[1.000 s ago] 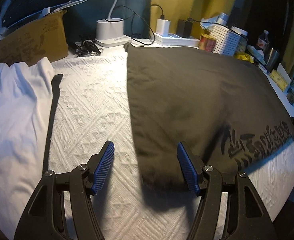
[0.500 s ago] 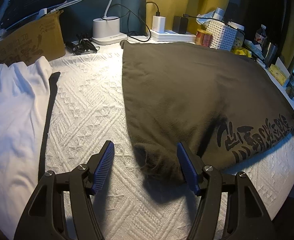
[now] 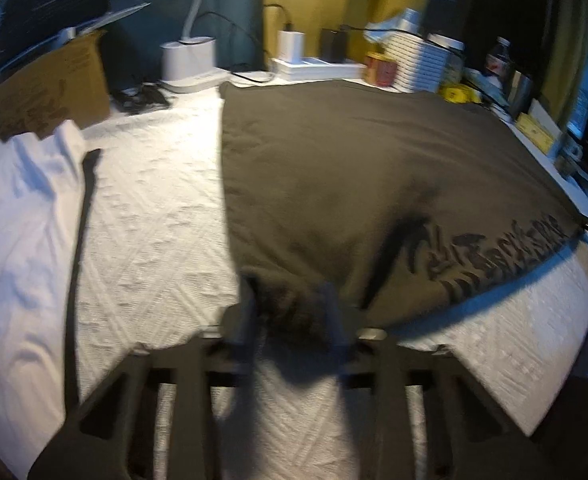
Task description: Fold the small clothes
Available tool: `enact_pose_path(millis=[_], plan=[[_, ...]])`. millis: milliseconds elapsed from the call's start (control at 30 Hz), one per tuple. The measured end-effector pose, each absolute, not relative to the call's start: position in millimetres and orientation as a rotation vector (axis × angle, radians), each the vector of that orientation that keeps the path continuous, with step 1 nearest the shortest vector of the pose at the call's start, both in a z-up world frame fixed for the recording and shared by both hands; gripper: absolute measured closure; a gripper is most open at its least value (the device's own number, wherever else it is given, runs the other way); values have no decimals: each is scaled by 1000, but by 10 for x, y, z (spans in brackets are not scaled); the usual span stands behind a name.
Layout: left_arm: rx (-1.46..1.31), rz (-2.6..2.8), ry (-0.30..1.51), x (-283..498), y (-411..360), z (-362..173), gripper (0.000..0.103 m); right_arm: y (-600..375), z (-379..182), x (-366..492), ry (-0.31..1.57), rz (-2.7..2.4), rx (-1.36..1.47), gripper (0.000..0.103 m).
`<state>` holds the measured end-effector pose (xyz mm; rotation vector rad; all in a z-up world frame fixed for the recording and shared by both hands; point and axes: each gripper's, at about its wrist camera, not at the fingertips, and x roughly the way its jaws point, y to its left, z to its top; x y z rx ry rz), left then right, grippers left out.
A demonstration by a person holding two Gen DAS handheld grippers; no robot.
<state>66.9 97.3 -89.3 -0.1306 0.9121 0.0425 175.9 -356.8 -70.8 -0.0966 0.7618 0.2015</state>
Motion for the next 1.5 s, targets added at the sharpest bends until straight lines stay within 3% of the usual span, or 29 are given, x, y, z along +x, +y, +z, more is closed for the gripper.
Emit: enact_pose_path(millis=[233,1267,1433,1467,1500], plan=[[-145,41,890,565,925,-802,97,-3576,-669,1708,743,182,-125,100],[-144,-36,940,98,565,-839,97,-3881,-752,1206,740,130,-141,99],[-204,-37,953,99,649,-834,92,-3909,-755,1233,747,122,-121,99],[-205,-23,960,109,666,-825,88,-3925,-748,1244,754,128,-106,99],[-198,4,964,119,686,-809,75,-3949,-740,1251,760,135,-85,99]])
